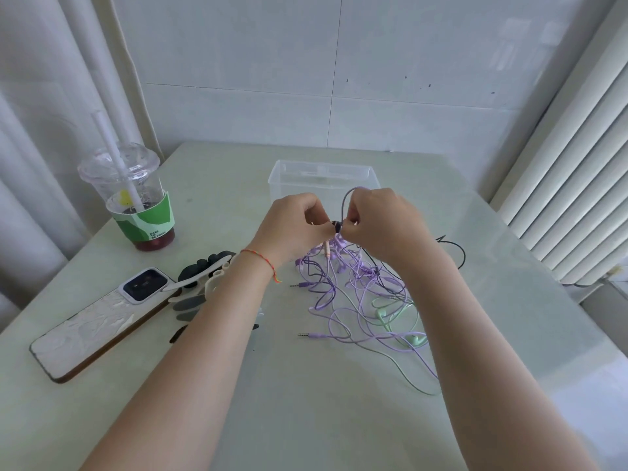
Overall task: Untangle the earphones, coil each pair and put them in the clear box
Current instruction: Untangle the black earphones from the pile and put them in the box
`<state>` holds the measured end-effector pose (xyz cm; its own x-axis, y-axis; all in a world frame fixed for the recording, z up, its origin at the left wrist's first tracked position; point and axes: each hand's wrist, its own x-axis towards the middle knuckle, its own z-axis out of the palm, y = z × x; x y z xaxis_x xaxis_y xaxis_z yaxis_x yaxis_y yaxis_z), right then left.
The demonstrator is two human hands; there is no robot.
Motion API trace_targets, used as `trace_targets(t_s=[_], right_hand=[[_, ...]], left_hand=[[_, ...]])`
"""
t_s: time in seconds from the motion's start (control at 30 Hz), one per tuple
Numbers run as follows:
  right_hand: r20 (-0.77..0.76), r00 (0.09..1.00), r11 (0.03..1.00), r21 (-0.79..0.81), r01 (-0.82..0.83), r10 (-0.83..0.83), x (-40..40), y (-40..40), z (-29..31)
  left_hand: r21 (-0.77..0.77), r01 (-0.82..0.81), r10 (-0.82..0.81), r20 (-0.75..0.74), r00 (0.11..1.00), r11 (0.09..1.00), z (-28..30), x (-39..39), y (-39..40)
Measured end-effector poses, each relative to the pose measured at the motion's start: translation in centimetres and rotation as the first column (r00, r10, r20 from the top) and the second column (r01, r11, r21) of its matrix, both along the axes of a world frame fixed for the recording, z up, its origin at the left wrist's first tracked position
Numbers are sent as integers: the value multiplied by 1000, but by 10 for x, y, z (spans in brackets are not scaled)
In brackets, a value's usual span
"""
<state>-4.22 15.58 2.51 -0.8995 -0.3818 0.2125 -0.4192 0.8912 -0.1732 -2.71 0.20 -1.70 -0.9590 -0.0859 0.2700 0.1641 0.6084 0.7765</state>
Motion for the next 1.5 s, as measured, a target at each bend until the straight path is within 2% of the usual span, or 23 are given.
trace_targets(t_s=[0.1,0.17,0.27,0.4,0.57,0.7,0.8,0.87,1.0,1.07,1.13,1.27,1.33,1.5], right_hand=[[-22,999,997,65,32,-31,0,-4,0],[-18,999,998,36,48,-48,-2,-4,-2],[14,1000,989,-147,26,-24,-9,-1,-6],[56,993,916,-395,-72,103,-10,7,-1],[87,986,838,-541,-72,141,-11,14,0],[70,989,749,-661,-54,133,-11,15,2],[43,989,724,-686,-75,143,-8,11,1],[40,988,714,-695,-81,151,-8,8,0],[26,993,712,-699,-67,118,-12,8,-2],[77,990,692,-722,-25,116,-15,11,-3],[129,983,671,-742,7,132,-15,14,-2],[179,961,642,-766,1,212,-13,13,1],[191,949,634,-773,-13,252,-11,12,1],[179,961,637,-771,3,212,-13,14,1]], left_hand=[[-35,-14,13,-31,999,999,-1,0,5],[-60,-8,7,-18,1000,998,-1,0,7],[-49,-32,33,28,999,998,-2,-3,2],[135,-82,63,136,989,987,-4,-8,-7],[217,-183,144,183,973,959,-6,-9,-11],[331,-111,54,177,983,937,-2,-10,-8],[400,59,-126,143,982,915,0,-7,-2],[416,110,-156,79,985,903,-4,-8,-1],[412,19,-36,36,999,911,-7,-10,-2],[388,-27,14,35,999,921,-5,-9,-3],[386,-4,-13,43,999,923,-2,-9,-4],[413,124,-167,69,984,902,-7,-10,-3],[396,132,-182,92,979,909,-12,-10,-1],[354,-30,-11,114,993,935,-9,-10,-2]])
